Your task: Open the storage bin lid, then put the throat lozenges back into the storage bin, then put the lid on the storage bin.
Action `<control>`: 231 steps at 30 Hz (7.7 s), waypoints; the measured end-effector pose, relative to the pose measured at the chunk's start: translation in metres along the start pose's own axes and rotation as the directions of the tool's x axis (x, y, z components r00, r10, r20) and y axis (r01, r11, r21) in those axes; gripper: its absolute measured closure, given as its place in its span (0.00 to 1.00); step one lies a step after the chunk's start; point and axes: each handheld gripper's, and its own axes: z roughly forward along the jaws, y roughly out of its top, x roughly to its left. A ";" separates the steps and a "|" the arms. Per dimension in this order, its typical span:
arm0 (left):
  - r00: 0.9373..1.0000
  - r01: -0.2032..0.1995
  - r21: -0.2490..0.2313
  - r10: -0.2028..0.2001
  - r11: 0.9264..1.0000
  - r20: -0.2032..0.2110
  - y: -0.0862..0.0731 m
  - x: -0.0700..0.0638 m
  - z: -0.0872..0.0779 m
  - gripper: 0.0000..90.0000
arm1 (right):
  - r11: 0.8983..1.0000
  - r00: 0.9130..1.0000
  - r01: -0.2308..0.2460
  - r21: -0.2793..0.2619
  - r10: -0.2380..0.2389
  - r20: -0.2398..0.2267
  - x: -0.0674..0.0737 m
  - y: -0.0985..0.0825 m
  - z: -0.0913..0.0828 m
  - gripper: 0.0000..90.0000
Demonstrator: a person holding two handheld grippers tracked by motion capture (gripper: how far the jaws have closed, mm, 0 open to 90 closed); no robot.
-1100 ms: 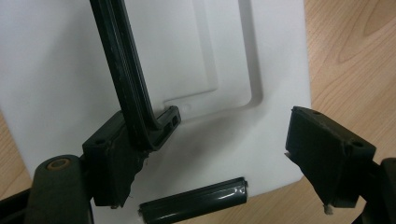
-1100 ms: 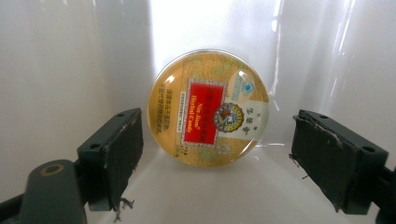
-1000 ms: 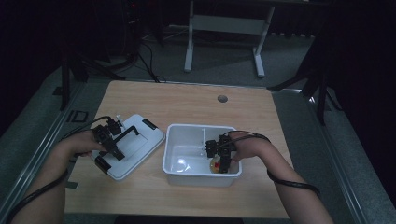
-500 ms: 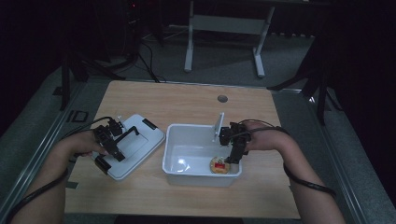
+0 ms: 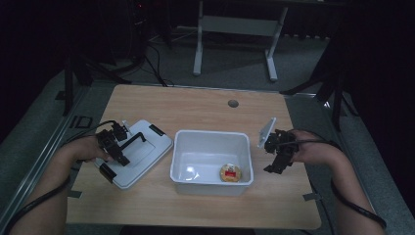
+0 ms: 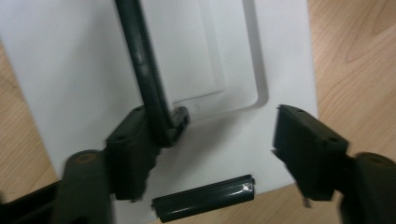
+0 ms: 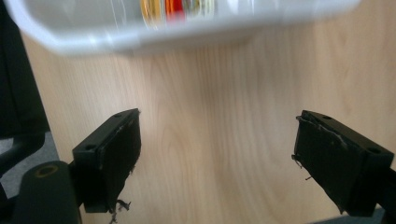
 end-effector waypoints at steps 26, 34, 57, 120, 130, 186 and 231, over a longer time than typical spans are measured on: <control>1.000 -0.010 0.086 0.011 0.996 -0.012 0.008 0.006 0.017 0.79 | 0.993 0.990 -0.111 0.049 0.115 -0.086 0.005 -0.050 0.082 0.16; 1.000 0.022 0.076 -0.022 0.997 -0.011 0.006 0.013 0.017 0.90 | 0.991 0.988 -0.121 0.052 0.125 -0.091 0.005 -0.055 0.084 0.16; 1.000 0.018 0.047 -0.018 0.999 0.010 0.000 0.015 0.012 0.92 | 0.988 0.985 -0.139 0.063 0.145 -0.089 0.008 -0.062 0.090 0.17; 0.923 -0.383 -0.104 0.383 0.918 -0.017 0.080 -0.089 -0.138 0.93 | 0.987 0.984 -0.157 0.038 0.159 -0.077 0.011 -0.060 0.082 0.17; 0.880 -0.473 -0.116 0.476 0.873 -0.003 0.117 -0.115 -0.134 0.93 | 0.987 0.984 -0.158 0.018 0.159 -0.077 0.012 -0.062 0.080 0.17; 0.802 -0.583 -0.090 0.589 0.808 0.094 0.184 -0.155 -0.064 0.92 | 0.987 0.984 -0.160 0.002 0.159 -0.085 0.014 -0.063 0.083 0.17; 0.929 -0.369 -0.231 0.360 0.900 -0.083 0.104 -0.094 -0.081 0.02 | 0.983 0.982 -0.180 -0.032 0.177 -0.071 0.010 -0.057 0.080 0.17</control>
